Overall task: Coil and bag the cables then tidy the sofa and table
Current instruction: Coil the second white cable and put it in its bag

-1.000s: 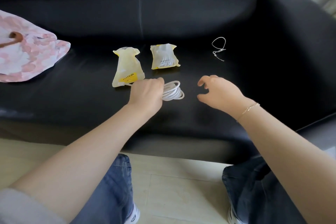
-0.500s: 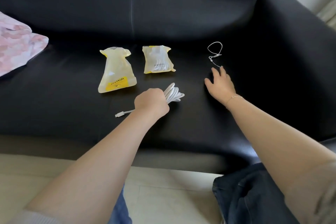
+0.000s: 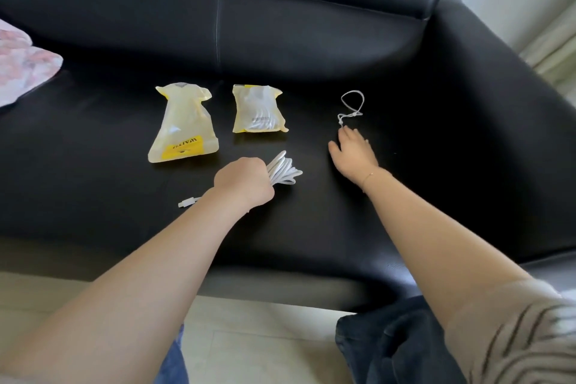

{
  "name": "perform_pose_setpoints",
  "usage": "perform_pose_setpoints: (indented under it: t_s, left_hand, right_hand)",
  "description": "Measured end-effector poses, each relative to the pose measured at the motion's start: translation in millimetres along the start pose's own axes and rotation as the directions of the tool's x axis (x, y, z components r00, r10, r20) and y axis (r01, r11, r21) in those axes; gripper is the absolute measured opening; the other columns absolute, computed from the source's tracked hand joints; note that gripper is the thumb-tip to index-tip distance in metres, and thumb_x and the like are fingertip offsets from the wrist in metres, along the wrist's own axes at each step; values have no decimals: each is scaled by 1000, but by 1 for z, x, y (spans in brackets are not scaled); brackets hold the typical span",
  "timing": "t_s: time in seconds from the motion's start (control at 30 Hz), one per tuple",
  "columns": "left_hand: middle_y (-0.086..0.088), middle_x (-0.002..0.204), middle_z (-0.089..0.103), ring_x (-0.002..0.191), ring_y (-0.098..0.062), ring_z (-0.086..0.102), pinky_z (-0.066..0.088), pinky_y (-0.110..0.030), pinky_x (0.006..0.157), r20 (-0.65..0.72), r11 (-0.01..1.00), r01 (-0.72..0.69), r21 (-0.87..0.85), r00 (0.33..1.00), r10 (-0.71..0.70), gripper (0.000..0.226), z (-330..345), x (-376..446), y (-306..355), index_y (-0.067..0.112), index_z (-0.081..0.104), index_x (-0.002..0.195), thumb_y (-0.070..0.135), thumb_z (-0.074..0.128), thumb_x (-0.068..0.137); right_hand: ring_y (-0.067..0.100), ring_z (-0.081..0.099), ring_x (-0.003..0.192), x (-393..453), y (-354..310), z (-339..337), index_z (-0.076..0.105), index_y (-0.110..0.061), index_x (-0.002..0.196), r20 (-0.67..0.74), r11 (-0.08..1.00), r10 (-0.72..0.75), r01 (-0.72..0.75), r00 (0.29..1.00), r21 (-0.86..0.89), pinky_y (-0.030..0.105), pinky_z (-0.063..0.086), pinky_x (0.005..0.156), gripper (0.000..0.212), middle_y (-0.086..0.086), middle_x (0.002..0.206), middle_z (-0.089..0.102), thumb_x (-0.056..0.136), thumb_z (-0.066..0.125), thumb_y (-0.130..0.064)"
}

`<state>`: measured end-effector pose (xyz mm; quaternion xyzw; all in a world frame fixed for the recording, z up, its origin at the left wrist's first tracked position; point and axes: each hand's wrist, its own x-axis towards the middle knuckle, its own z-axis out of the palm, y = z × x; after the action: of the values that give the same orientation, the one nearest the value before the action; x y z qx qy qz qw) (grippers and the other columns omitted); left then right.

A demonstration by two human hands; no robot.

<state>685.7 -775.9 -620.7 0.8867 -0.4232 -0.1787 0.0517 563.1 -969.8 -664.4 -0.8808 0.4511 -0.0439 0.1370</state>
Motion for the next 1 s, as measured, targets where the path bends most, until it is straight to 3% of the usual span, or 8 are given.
perform_pose_setpoints:
  t_s: [0.33,0.4,0.47,0.53,0.63,0.7,0.83,1.0]
  left_hand:
    - [-4,77,56,74,-22,60,46,-29,59,-64,982,84,-171,993,-96,13,-6,-21,-3,10,57,96,16,61,84]
    - [-3,76,55,68,-20,58,42,-27,55,-99,970,90,-225,988,-114,16,-6,-25,-4,11,56,96,19,63,85]
    - [-4,79,61,69,-20,61,43,-27,53,-140,956,65,-285,984,-109,19,-6,-27,-4,13,59,97,25,64,84]
    - [-4,80,67,73,-22,67,52,-30,60,-167,931,15,-366,983,-81,18,-5,-27,-4,16,62,96,28,65,83]
    - [-5,78,71,76,-22,70,57,-36,76,-169,871,-30,-490,984,-61,14,-8,-25,-2,15,64,92,25,66,83]
    - [-5,75,71,77,-21,70,56,-35,79,-130,820,10,-573,986,-103,19,-9,-22,1,10,64,95,26,68,85]
    - [-5,74,70,73,-18,68,53,-31,71,-7,778,155,-610,980,-200,35,-1,-11,5,4,66,98,37,71,84]
    - [0,66,67,71,-21,70,56,-34,74,64,785,186,-591,981,-184,37,10,-2,10,11,63,82,47,72,82]
  right_hand:
    - [11,14,148,-144,-23,-18,26,-18,153,309,914,-365,402,879,-64,29,17,120,58,-8,162,16,100,45,-32]
    - [9,30,143,-159,-14,-32,48,-22,143,312,918,-335,382,889,-105,30,32,113,45,-14,156,31,99,45,-34]
    - [15,54,123,-165,-5,-41,69,-23,113,225,910,-311,358,923,-211,32,49,94,32,-11,137,56,97,43,-33]
    - [21,63,99,-164,3,-43,70,-20,92,118,921,-278,299,953,-249,34,53,77,27,-6,107,68,93,45,-30]
    - [19,61,83,-152,-3,-40,66,-20,82,-25,987,-155,154,988,-42,29,47,68,21,-6,86,63,91,53,-34]
    - [17,58,80,-140,-17,-36,60,-21,82,-40,997,-67,69,997,41,28,40,64,27,-6,84,61,89,57,-48]
    - [16,53,74,-125,-36,-19,49,-19,94,76,999,-24,27,997,-38,29,36,55,48,-7,80,52,84,55,-66]
    - [22,59,85,-116,-45,-9,51,-16,107,42,993,-112,114,993,-43,31,45,64,38,-1,96,56,92,55,-50]
